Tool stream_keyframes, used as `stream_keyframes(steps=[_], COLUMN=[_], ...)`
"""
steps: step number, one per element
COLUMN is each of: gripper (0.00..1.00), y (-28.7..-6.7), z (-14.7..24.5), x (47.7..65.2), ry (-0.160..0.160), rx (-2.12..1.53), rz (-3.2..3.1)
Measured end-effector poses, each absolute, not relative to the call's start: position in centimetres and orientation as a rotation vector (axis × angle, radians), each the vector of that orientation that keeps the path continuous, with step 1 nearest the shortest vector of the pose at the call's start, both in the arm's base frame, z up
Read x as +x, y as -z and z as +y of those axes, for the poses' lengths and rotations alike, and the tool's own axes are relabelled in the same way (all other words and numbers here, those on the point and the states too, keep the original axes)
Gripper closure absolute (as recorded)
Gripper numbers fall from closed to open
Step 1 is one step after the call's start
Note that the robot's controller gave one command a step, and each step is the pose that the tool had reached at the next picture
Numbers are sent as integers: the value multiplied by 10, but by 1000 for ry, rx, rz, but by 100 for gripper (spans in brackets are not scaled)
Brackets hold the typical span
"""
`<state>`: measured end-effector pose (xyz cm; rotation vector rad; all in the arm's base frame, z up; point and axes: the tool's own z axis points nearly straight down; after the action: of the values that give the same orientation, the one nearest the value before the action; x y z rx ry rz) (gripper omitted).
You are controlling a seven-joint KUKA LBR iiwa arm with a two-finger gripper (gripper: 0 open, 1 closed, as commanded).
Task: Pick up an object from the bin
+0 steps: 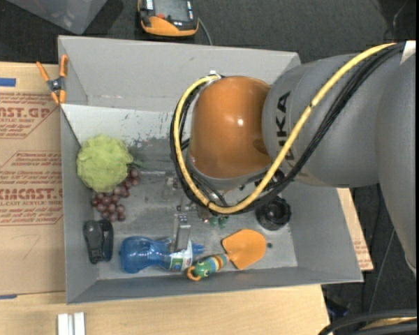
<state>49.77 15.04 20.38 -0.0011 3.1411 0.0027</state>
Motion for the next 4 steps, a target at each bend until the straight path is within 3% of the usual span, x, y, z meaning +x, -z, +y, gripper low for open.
stream_keyframes(steps=[1,2,3,4], gripper=[0,0,0,0], y=[-204,-131,-134,-73], z=[150,105,126,96], x=[498,482,500,544], ry=[-3,3,2,-1], rx=[-1,8,15,-269], rz=[3141,3149,3144,3131])
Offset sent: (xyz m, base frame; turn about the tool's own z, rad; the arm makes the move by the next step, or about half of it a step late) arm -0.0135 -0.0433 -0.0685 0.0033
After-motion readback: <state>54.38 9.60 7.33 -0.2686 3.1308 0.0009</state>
